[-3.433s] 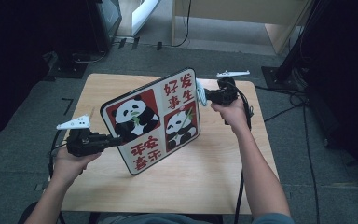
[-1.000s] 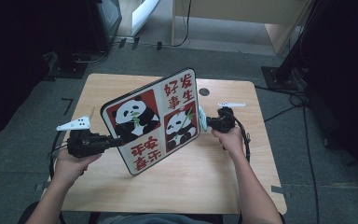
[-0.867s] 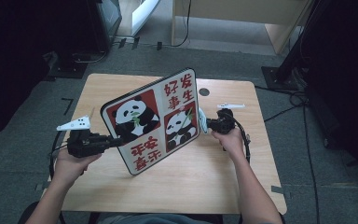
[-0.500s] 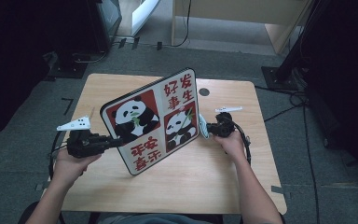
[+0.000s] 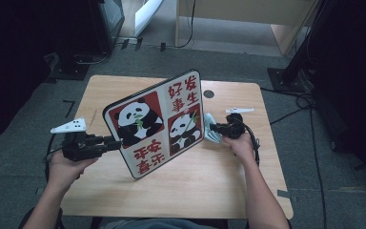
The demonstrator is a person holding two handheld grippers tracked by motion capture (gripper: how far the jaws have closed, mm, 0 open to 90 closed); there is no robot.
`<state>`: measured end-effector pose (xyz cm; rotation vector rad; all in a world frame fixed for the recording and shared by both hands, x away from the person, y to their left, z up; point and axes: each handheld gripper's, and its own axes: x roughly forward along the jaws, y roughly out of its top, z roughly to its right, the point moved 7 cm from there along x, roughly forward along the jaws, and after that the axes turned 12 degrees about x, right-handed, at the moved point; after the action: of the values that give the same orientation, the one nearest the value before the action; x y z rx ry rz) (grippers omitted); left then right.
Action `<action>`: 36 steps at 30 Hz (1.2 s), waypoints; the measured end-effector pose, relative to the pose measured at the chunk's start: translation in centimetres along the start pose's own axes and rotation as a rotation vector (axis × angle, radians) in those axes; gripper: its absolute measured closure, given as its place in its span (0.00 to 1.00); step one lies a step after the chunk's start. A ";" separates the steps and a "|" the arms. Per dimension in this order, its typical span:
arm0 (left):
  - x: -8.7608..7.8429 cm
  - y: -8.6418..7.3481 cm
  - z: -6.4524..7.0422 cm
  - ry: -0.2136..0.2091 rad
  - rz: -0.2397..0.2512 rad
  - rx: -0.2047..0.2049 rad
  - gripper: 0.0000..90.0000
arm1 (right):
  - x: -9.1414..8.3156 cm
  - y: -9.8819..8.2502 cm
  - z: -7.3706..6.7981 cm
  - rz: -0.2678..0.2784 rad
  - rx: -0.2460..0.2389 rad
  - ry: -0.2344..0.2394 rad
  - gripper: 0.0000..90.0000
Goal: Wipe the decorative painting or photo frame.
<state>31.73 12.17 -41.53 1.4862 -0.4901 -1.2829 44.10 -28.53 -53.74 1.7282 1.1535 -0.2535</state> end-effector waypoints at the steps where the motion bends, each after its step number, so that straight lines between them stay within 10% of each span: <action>1: -0.1 0.0 0.0 0.000 -0.005 0.005 0.70 | -0.2 0.1 0.2 0.007 0.003 -0.005 0.90; 36: -0.7 -2.8 -1.7 -0.002 -0.049 0.041 0.45 | -1.5 -0.1 6.2 0.075 0.052 -0.212 0.70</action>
<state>32.11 14.45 -43.95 1.5393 -0.4869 -1.3196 45.31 -34.42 -55.82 1.7400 0.9333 -0.4139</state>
